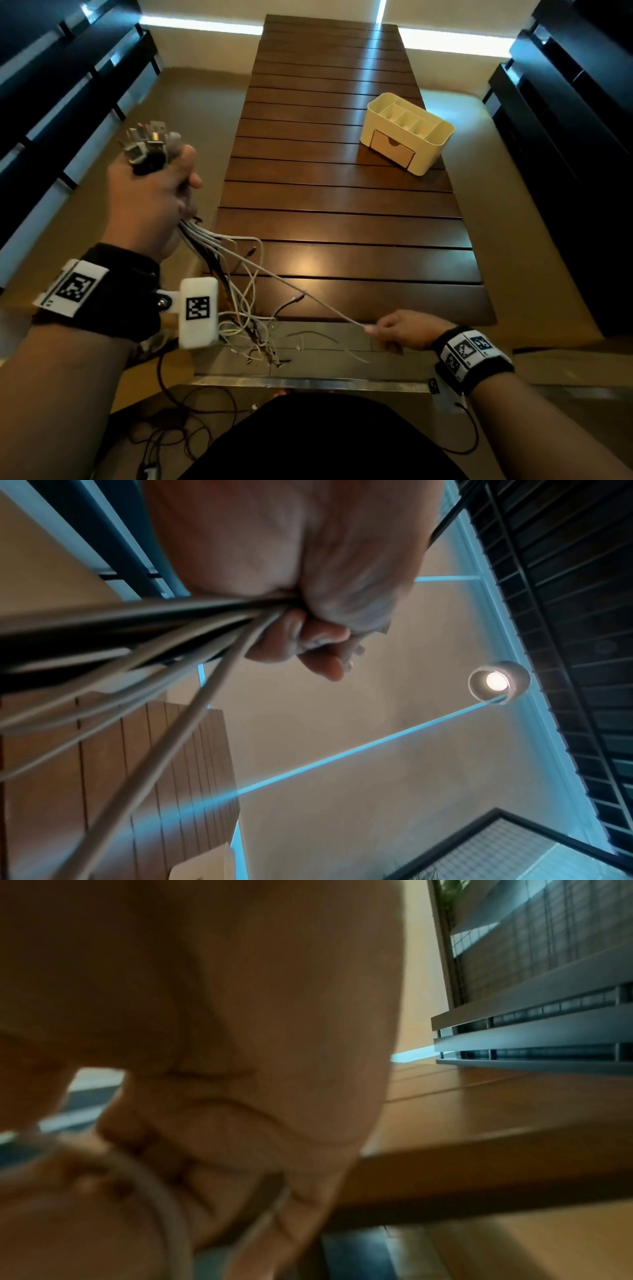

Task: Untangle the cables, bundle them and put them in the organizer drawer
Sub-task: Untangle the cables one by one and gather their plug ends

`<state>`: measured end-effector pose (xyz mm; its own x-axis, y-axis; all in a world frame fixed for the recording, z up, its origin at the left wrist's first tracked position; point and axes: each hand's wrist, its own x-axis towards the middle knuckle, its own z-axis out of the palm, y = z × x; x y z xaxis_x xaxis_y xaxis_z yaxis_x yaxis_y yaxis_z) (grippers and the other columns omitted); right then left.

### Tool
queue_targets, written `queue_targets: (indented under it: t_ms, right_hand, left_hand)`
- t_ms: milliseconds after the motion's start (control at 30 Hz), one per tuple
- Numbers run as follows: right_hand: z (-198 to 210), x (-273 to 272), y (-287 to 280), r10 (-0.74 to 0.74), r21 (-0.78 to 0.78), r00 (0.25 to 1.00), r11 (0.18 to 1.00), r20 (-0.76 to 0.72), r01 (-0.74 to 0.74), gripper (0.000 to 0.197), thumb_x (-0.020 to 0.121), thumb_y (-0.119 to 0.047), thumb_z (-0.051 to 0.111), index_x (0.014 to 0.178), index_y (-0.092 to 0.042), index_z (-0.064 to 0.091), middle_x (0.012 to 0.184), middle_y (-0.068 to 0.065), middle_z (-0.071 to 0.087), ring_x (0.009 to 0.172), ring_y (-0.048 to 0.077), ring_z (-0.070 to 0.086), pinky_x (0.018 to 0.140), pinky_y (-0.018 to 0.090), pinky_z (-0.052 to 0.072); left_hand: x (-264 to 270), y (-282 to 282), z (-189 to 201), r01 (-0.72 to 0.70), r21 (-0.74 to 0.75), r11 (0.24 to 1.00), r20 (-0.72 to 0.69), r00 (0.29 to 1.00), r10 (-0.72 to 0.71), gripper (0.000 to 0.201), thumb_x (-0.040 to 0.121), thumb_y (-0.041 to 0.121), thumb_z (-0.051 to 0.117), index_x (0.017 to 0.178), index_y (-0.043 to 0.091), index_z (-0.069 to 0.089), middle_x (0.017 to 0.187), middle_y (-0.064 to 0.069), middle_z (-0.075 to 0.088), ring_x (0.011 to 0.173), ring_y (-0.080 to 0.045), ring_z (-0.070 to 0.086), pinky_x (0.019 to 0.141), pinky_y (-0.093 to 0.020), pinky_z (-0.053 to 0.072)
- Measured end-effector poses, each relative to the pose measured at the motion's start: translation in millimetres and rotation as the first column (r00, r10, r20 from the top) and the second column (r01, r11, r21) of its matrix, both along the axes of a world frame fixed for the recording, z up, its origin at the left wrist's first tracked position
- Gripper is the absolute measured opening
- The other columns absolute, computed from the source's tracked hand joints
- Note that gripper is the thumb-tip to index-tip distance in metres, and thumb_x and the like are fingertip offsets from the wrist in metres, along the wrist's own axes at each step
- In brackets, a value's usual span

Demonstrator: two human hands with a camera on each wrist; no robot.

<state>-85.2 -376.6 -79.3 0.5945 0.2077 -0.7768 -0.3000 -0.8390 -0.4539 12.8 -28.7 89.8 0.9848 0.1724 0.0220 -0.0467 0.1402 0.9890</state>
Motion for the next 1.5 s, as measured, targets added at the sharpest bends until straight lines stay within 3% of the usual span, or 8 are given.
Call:
queue_targets:
  t_ms: [167,333,700,867,1033,1167,1333,1500]
  right_hand:
    - [-34,-24,-10,-0.412,0.164,0.881,0.909,0.230,0.383,0.073,0.084,-0.073,0.042,0.084,-0.004,0.065,0.070,-0.001,0.059,0.064,0.014,0.053,0.068,0.030,0.044]
    - [-57,-33,0,-0.453,0.082,0.830,0.888,0.325,0.453,0.066,0.093,-0.069,0.043,0.064,-0.011,0.056,0.060,-0.001,0.051,0.059,0.021,0.051,0.063,0.033,0.043]
    - [-12,-24,58,-0.388,0.257,0.846,0.916,0.367,0.309,0.041,0.102,-0.046,0.045,0.088,-0.011,0.062,0.078,0.005,0.058,0.066,0.018,0.050,0.066,0.034,0.043]
    - [83,2,87,-0.339,0.480,0.805,0.874,0.488,0.077,0.022,0.101,-0.025,0.052,0.082,-0.019,0.060,0.069,-0.010,0.054,0.058,0.002,0.046,0.060,0.020,0.038]
    - [122,12,95,-0.360,0.597,0.754,0.801,0.549,-0.052,0.022,0.100,-0.016,0.055,0.081,-0.019,0.065,0.058,-0.012,0.055,0.053,0.002,0.046,0.057,0.018,0.038]
    - [114,12,82,-0.447,0.655,0.739,0.755,0.505,0.009,0.015,0.097,-0.022,0.062,0.084,-0.019,0.069,0.059,-0.015,0.055,0.053,0.001,0.046,0.055,0.014,0.038]
    - [82,12,39,-0.543,0.610,0.707,0.767,0.453,0.199,0.022,0.098,-0.032,0.058,0.081,-0.023,0.068,0.060,-0.006,0.050,0.053,0.012,0.042,0.053,0.026,0.038]
    - [58,5,31,-0.347,0.333,0.809,0.922,0.475,0.200,0.026,0.098,-0.044,0.052,0.084,-0.029,0.068,0.076,0.005,0.062,0.066,0.018,0.055,0.068,0.039,0.048]
  left_hand:
    - [-1,7,2,0.023,-0.005,1.000,0.021,1.000,-0.023,0.010,0.095,0.022,0.065,0.093,0.031,0.060,0.074,0.009,0.062,0.056,-0.005,0.048,0.047,-0.021,0.038]
    - [-8,-8,-6,0.135,0.045,0.990,0.019,0.991,-0.136,0.017,0.097,0.015,0.062,0.089,0.030,0.060,0.069,0.009,0.059,0.056,-0.007,0.047,0.044,-0.020,0.036]
    - [-32,-37,-11,0.258,0.133,0.957,-0.014,0.966,-0.258,0.013,0.096,0.014,0.064,0.093,0.025,0.059,0.070,0.007,0.059,0.055,-0.009,0.050,0.043,-0.023,0.038]
    - [-50,-62,-13,0.479,0.335,0.811,-0.063,0.871,-0.488,0.015,0.094,0.013,0.065,0.104,0.007,0.056,0.098,-0.018,0.073,0.045,0.000,0.053,0.039,-0.017,0.035]
    - [-53,-66,-16,0.571,0.479,0.666,-0.101,0.790,-0.605,0.017,0.091,0.015,0.071,0.102,0.007,0.061,0.068,0.012,0.063,0.048,0.003,0.050,0.047,-0.013,0.039]
    - [-44,-45,-9,0.553,0.589,0.589,-0.110,0.777,-0.620,0.012,0.090,0.022,0.071,0.098,0.018,0.064,0.070,0.001,0.068,0.057,-0.007,0.060,0.051,-0.017,0.044]
    - [-19,4,2,0.300,0.222,0.928,-0.051,0.954,-0.296,0.018,0.095,0.010,0.062,0.088,0.026,0.061,0.070,0.008,0.056,0.059,-0.005,0.051,0.048,-0.020,0.040]
    - [-12,14,3,0.319,0.236,0.918,-0.021,0.946,-0.323,0.021,0.096,0.010,0.060,0.087,0.029,0.061,0.075,0.004,0.058,0.062,-0.008,0.054,0.046,-0.019,0.038]
